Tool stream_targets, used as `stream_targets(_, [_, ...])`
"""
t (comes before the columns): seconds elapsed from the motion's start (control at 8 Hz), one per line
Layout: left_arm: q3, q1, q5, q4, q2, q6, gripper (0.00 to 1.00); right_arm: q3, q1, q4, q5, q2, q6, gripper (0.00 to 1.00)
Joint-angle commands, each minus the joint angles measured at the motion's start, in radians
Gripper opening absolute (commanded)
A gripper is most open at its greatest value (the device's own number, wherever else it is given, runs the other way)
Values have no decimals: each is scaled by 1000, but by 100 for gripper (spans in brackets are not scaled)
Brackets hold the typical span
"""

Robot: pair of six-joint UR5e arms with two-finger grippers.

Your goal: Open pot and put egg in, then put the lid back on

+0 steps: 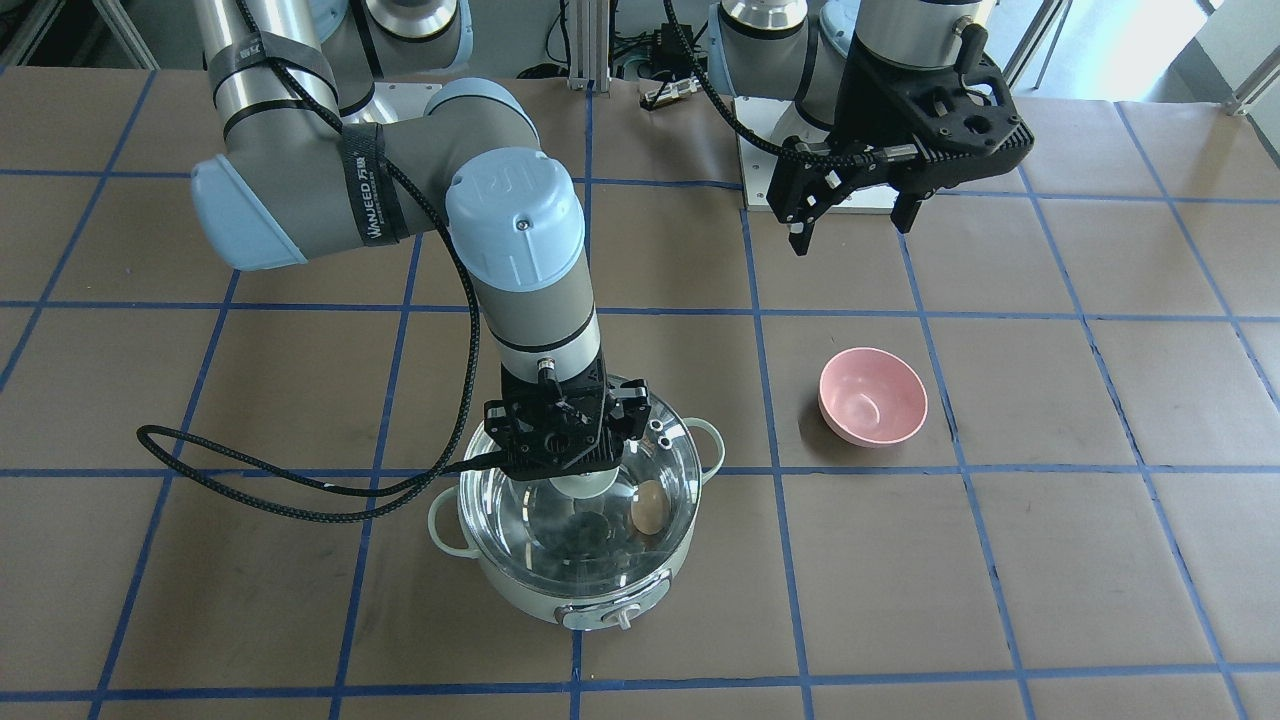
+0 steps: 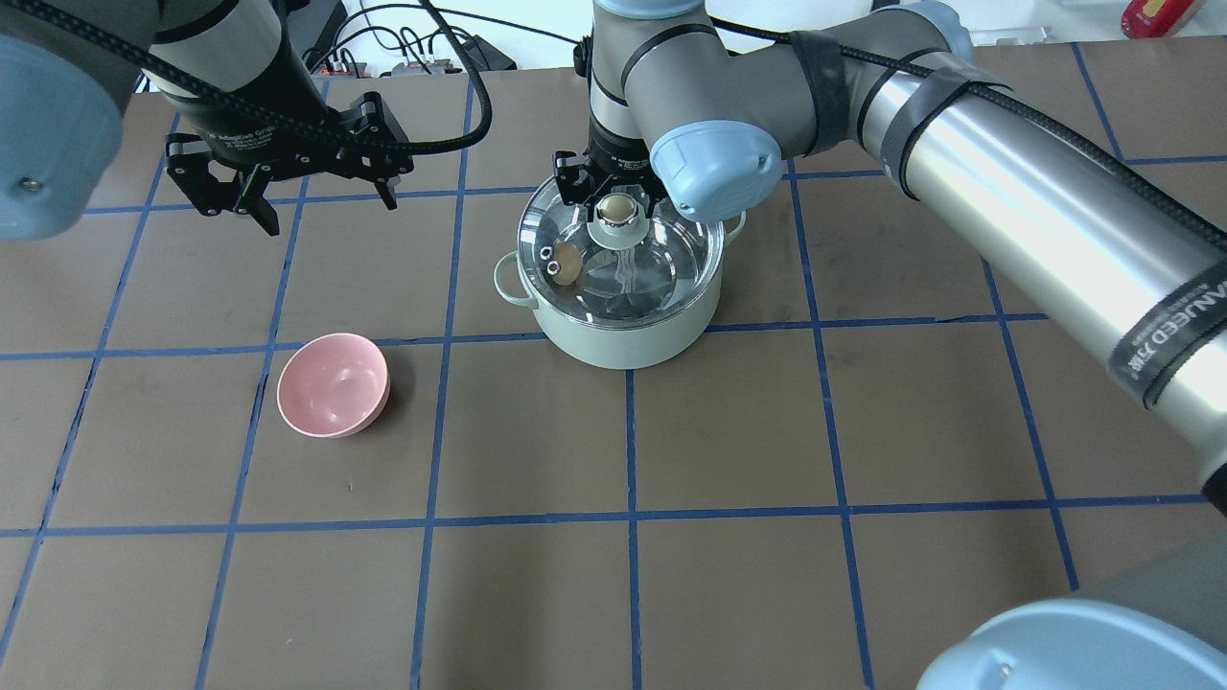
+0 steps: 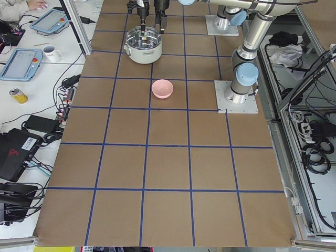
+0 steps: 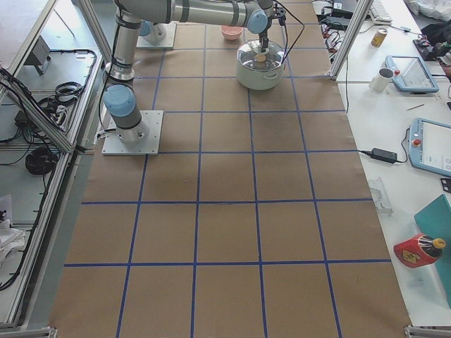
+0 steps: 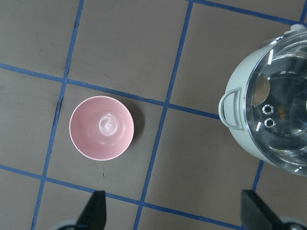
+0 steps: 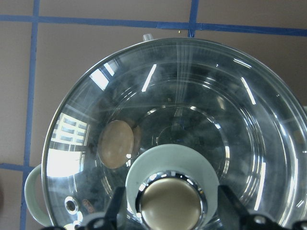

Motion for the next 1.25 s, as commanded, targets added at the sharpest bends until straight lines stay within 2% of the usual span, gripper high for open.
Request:
stream_targets(0.0, [0,1,0,0,-2,-1,100,0,-2,30,14,-31,1,100])
stream_targets(0.25, [0,1,0,0,-3,1,100,-5,-30,101,15,-74,-7,100])
stream_targets(0.5, [0,1,0,0,-5,1,100,6,-165,199,12,-170,-45,100])
stream_targets(0.88, [-2,2,6,-9,-6,5,100,27,-375,247,-6,-255,-199,100])
stream_targets(1.12, [0,2,3,5,-6,5,100,27,-431,310,-78,-293,-220,100])
